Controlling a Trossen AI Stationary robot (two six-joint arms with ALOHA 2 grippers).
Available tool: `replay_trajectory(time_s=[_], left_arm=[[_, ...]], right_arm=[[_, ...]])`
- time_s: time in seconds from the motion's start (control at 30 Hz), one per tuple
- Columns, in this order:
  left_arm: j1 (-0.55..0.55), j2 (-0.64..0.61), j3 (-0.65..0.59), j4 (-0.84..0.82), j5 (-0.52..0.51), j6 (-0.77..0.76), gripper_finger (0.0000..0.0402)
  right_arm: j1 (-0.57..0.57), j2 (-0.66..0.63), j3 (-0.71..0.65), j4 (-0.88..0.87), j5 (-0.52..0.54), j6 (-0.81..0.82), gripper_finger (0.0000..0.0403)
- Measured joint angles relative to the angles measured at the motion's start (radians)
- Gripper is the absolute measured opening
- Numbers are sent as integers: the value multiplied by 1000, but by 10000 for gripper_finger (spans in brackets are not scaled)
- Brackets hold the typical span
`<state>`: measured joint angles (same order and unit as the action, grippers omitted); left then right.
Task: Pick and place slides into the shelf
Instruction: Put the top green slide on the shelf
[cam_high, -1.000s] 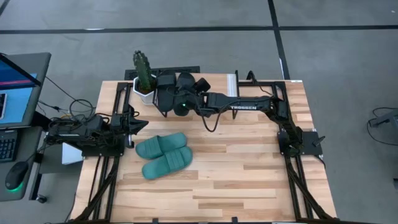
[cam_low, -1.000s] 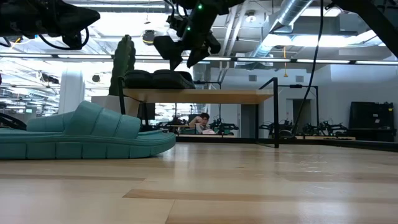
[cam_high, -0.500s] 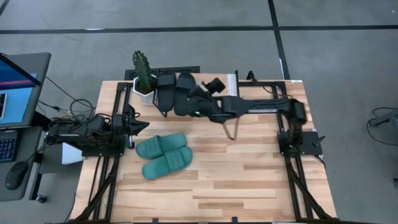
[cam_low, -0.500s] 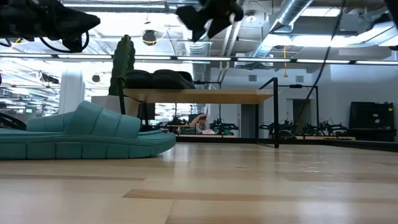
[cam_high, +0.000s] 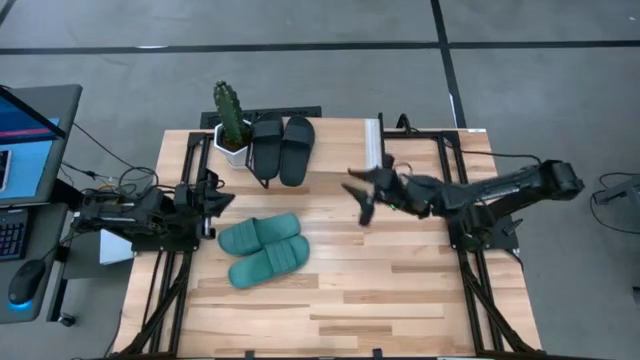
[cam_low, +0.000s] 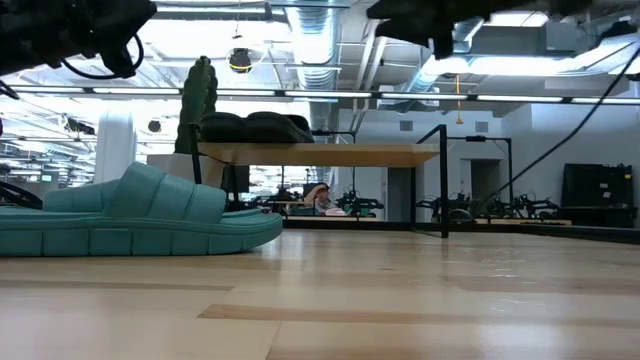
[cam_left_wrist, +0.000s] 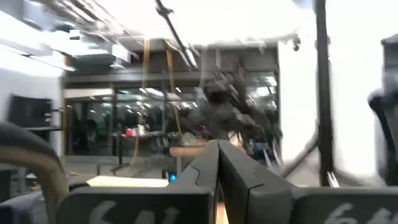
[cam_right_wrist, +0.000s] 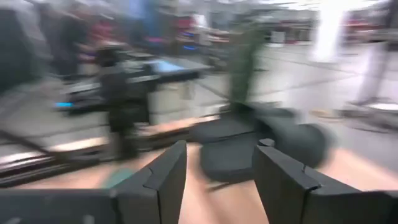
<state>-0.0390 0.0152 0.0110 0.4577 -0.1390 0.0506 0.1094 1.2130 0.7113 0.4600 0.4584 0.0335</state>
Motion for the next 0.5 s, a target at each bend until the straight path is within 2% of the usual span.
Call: replay_trajectory(time_s=[0.07, 0.17, 0.33, 0.5], left_arm=[[1, -1, 2, 6, -20, -17, 0], [0, 0, 2, 2, -3, -45, 0], [0, 0, 2, 5, 30, -58, 0], [0, 0, 2, 3, 30, -59, 0]], right_arm=[[36, -11, -82, 98, -43, 18, 161], [98, 1, -146, 189, -49, 69, 158], [196, 102, -157, 239, -44, 116, 162], [253, 277, -124, 369, -30, 116, 171]])
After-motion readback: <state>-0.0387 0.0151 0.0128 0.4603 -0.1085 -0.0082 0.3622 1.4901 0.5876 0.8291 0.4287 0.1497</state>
